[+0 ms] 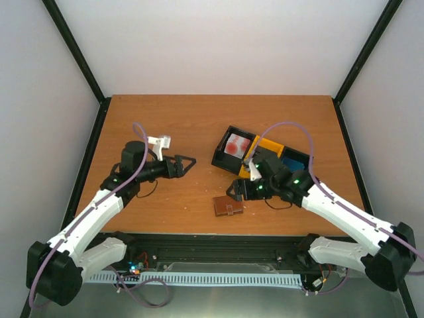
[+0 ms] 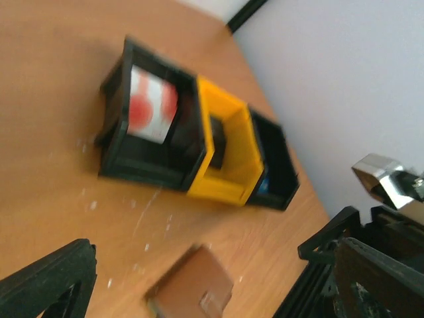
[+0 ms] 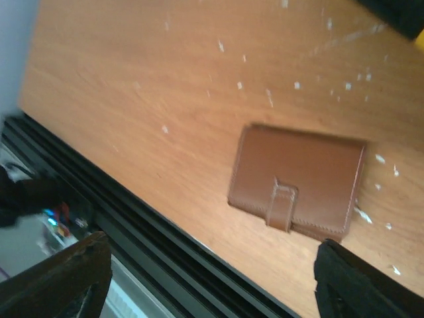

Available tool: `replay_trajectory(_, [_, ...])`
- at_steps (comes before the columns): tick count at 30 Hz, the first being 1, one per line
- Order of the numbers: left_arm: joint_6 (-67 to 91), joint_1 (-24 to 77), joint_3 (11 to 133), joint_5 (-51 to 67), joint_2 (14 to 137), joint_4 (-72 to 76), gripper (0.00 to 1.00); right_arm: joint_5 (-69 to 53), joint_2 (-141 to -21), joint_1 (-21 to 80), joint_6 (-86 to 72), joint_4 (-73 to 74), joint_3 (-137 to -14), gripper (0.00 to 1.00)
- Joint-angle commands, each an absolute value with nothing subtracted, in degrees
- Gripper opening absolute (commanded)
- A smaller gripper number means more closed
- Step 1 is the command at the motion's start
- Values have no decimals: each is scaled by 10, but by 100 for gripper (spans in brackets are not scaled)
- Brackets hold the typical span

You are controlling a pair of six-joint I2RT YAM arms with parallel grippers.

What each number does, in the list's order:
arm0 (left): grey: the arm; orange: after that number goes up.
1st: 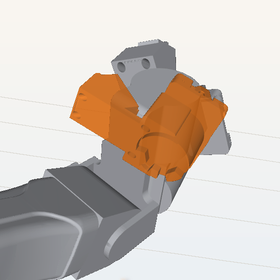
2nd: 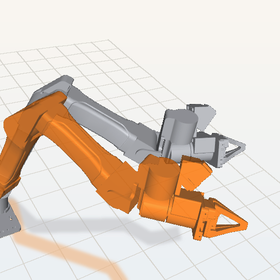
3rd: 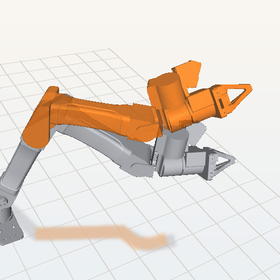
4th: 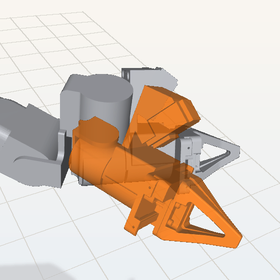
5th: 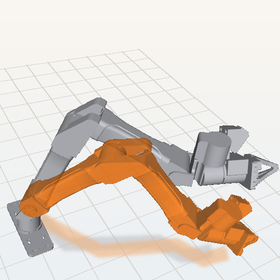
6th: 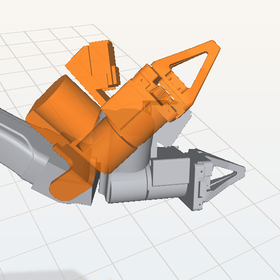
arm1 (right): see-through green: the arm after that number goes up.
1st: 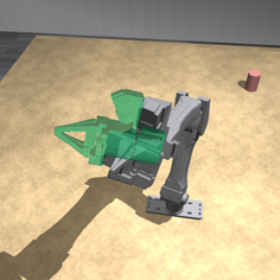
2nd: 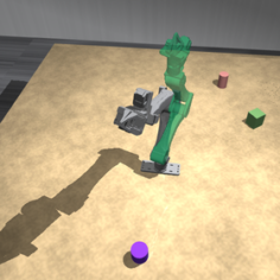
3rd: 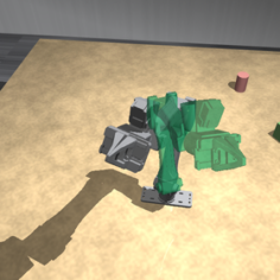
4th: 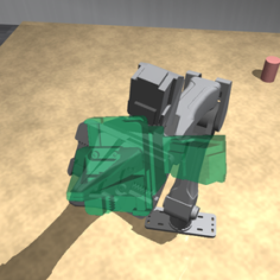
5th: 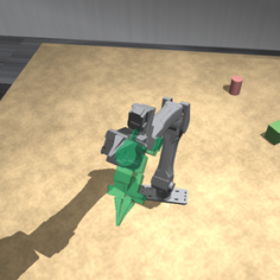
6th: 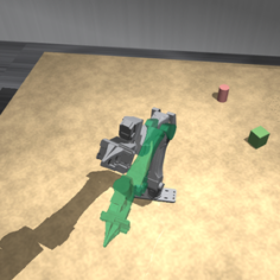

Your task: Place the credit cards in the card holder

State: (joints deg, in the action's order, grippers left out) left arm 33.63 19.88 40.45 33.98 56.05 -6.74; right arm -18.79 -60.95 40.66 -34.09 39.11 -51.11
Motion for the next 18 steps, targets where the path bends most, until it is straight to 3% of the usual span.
replay_trajectory(1, [338,234,370,302,557,-133,99,-136,-645,465,-343,427,-492,79])
replay_trajectory(5, [348,244,355,267,544,-148,100,-111,-684,516,-345,419,-477,76])
replay_trajectory(13, [336,253,338,330,568,-133,100,-64,-778,577,-372,394,-462,64])
replay_trajectory(18, [286,333,354,303,595,-124,100,-37,-770,578,-429,373,-423,58])
